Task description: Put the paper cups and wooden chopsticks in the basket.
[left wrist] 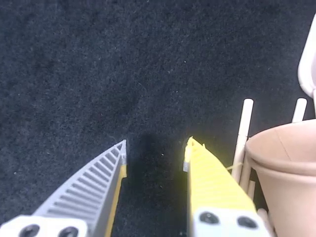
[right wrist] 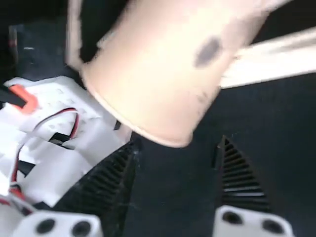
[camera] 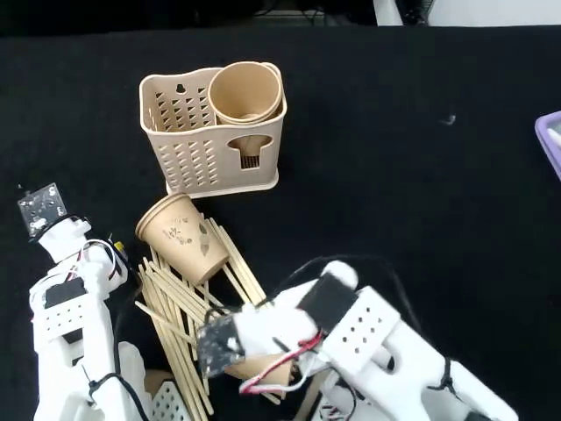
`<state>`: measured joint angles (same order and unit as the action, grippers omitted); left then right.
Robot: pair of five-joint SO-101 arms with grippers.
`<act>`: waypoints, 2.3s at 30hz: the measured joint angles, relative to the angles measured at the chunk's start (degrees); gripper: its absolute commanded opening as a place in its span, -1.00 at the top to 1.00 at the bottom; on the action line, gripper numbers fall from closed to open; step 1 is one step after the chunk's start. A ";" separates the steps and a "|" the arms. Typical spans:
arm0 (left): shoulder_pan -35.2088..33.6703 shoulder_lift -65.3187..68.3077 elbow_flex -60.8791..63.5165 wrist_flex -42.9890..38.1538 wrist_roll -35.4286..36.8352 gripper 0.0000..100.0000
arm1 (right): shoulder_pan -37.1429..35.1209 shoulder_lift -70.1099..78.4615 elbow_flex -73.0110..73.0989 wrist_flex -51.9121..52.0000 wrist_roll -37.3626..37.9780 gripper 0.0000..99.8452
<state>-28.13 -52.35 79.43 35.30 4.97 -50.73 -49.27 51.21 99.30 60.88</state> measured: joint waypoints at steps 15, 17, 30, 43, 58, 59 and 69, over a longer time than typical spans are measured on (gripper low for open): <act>0.00 0.00 0.00 0.00 0.00 0.61 | -8.62 0.44 0.00 -7.21 -13.71 0.99; 0.00 0.00 0.00 0.00 0.00 0.61 | -8.62 0.44 0.00 -7.12 -14.33 0.94; 0.00 0.00 0.00 0.00 0.00 0.61 | -3.96 0.53 -15.82 0.00 -17.93 0.87; 0.00 0.00 0.00 0.00 0.00 0.61 | -13.01 -2.55 -6.86 0.00 -18.20 0.62; 0.00 0.00 0.00 0.00 0.00 0.61 | -7.03 -23.12 9.05 -7.65 -12.04 0.61; 0.00 0.00 0.00 0.00 0.00 0.61 | -6.33 -24.88 9.23 -7.91 -11.96 0.61; -0.53 0.00 0.00 -1.05 0.00 0.61 | -11.69 -26.55 9.67 -7.91 -12.92 0.61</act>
<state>-28.66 -52.35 79.43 34.24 4.97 -62.42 -75.82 60.88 91.38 47.96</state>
